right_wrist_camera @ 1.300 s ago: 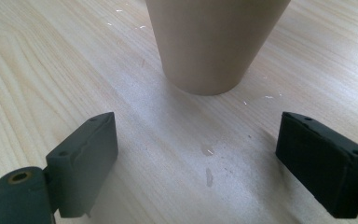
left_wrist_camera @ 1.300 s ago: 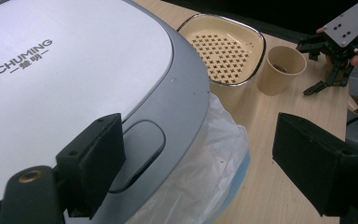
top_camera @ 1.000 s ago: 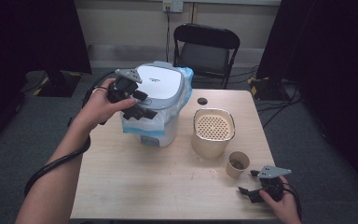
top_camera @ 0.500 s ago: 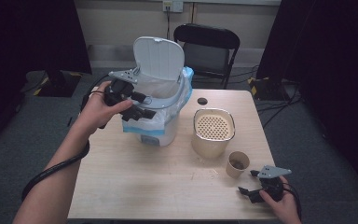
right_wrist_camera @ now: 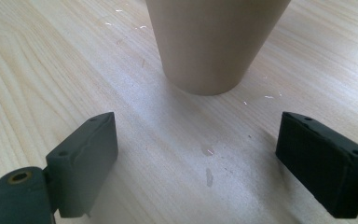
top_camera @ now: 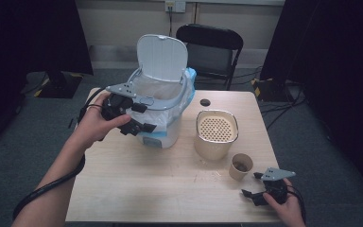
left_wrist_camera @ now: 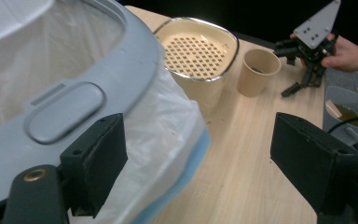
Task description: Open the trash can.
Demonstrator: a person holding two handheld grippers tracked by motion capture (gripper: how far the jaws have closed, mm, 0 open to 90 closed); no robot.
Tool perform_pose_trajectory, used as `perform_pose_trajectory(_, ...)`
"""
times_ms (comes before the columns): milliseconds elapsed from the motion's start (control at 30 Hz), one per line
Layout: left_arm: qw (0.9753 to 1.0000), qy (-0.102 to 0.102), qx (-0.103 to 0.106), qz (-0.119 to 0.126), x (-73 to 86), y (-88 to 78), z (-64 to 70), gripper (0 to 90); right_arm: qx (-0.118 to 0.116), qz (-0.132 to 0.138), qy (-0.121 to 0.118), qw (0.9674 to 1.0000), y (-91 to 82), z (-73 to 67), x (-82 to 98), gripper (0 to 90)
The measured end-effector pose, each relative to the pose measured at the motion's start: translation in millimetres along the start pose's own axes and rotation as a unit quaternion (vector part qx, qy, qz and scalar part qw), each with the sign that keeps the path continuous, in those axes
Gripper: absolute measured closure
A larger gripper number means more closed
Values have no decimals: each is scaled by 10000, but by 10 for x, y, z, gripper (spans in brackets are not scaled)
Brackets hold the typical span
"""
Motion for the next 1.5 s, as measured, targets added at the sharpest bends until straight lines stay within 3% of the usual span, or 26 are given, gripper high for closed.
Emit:
perform_pose_trajectory(600, 9998, 66, 190, -10, 285, 226, 210, 180, -4, -8, -5, 10000, -2, 0, 1, 122)
perform_pose_trajectory(1500, 9994, -12, 348, -32, 650, 541, 324, 180, -4, -9, -5, 10000, -2, 0, 1, 122)
Point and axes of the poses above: each handheld gripper's, and its own axes: y roughly forward along the jaws, x roughly out of its underside, z roughly to its right, the point moved 1 cm from there along y, roughly forward along the jaws, and after that the axes turned 8 degrees about -x, right-handed, at the moved point
